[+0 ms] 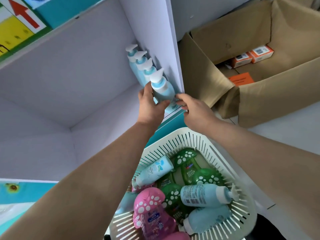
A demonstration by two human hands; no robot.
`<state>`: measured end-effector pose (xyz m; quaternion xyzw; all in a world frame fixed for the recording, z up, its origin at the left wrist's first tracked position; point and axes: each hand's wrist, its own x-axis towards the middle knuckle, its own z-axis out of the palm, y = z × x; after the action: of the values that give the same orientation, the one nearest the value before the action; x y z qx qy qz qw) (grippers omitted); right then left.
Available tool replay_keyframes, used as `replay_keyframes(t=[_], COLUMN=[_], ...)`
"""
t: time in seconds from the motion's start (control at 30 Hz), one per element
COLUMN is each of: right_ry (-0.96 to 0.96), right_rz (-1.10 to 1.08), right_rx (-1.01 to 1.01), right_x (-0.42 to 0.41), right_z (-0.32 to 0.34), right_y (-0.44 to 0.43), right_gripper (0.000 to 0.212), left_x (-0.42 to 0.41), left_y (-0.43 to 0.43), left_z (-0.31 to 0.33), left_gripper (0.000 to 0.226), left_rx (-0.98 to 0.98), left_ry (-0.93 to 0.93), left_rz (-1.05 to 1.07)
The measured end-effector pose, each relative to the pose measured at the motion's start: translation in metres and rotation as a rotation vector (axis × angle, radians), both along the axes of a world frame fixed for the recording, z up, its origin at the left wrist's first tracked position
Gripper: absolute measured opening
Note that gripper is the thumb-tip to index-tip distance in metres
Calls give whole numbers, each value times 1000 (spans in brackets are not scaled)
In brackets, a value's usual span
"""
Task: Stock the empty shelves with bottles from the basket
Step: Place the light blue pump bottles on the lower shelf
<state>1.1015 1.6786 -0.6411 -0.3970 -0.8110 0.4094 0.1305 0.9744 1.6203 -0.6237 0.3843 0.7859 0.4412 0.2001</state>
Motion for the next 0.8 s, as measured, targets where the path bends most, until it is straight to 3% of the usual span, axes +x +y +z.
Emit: replay_keyframes(t=[0.13,0.23,0.8], right_ry=[-13,6,-25], right_rz=[27,22,18], right_rx=[-15,-48,-104], right_x=[-1,-5,-6], right_z=[4,4,-3], right_y=[-1,-2,3], right_gripper=[68,68,74], left_x=[4,5,10], left_y=[5,9,17], left_z=[1,3,0], left_gripper=[73,65,67], left_rx=[-7,49,24], left_ry=[21,59,68], left_rz=[91,163,85])
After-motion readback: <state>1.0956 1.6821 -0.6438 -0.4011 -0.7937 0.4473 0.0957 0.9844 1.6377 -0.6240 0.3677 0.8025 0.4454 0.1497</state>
